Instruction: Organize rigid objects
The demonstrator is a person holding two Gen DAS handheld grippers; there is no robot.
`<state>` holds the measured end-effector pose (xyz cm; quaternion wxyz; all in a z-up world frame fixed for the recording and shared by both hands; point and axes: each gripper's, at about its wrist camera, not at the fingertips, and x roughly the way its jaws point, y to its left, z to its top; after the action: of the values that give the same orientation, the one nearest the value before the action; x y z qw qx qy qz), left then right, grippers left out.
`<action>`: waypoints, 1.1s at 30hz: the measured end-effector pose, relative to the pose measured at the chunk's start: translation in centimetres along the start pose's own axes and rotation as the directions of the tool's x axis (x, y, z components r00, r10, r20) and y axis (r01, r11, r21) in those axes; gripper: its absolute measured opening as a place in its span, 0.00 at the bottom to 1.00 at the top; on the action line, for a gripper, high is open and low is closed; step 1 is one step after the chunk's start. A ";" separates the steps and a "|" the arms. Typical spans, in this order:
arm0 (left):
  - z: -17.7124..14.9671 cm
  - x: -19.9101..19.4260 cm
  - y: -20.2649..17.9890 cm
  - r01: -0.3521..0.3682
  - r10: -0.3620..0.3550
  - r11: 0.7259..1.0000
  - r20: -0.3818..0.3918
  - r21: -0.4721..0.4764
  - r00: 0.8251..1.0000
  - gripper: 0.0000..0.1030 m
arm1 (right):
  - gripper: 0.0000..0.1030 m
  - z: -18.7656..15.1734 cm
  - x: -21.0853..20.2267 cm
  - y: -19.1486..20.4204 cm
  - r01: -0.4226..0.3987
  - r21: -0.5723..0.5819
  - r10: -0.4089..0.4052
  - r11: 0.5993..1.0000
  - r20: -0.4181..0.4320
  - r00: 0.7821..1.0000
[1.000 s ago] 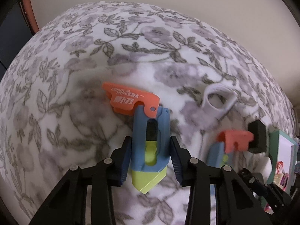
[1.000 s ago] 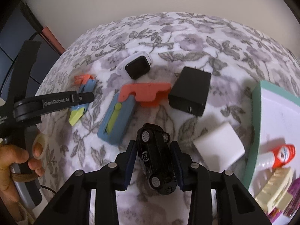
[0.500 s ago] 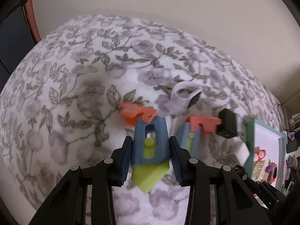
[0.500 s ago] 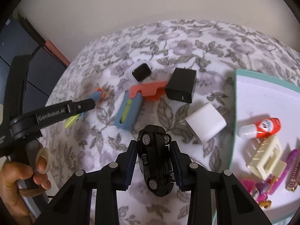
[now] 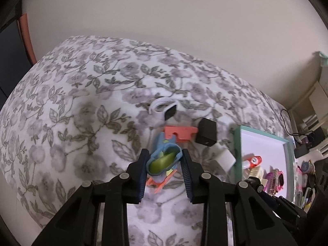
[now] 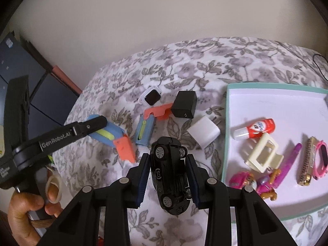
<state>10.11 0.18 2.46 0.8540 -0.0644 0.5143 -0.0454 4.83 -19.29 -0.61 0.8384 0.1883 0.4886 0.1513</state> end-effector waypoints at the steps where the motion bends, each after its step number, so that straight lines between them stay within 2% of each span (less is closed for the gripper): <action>1: 0.0 -0.1 -0.4 0.000 0.000 1.000 0.002 0.009 1.000 0.31 | 0.36 0.0 -0.3 -0.2 -0.004 0.010 0.004 1.000 0.006 1.000; 10: 0.8 -2.4 -3.5 0.011 -0.015 0.997 0.061 0.070 0.998 0.31 | 0.36 0.5 -2.3 -2.3 -0.012 0.071 0.009 0.997 0.055 0.998; 16: 2.0 -4.7 -6.9 0.075 -0.090 0.989 0.113 0.127 0.990 0.31 | 0.36 1.6 -4.9 -4.1 0.018 0.105 -0.032 0.994 0.131 0.991; 19: 2.5 -5.1 -9.2 0.113 -0.133 0.979 0.114 0.167 0.984 0.31 | 0.36 2.0 -6.1 -5.7 0.038 0.142 -0.061 0.989 0.159 0.985; 25: 2.7 -4.3 -14.0 0.158 -0.186 0.956 0.095 0.246 0.978 0.31 | 0.36 2.5 -7.0 -9.6 0.071 0.233 -0.110 0.970 0.159 0.981; 29: 2.1 -3.4 -17.2 0.168 -0.201 0.938 0.082 0.302 0.976 0.31 | 0.36 2.5 -7.5 -12.4 0.114 0.290 -0.165 0.950 0.158 0.973; 33: 1.4 -1.8 -19.0 0.230 -0.256 0.927 0.055 0.296 0.965 0.31 | 0.36 1.9 -8.8 -15.5 0.182 0.355 -0.249 0.917 0.155 0.956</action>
<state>10.31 -18.28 7.70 0.8649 -0.0051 0.4503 -0.2219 3.40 -37.09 -0.24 0.8496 0.2875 0.4395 -0.0475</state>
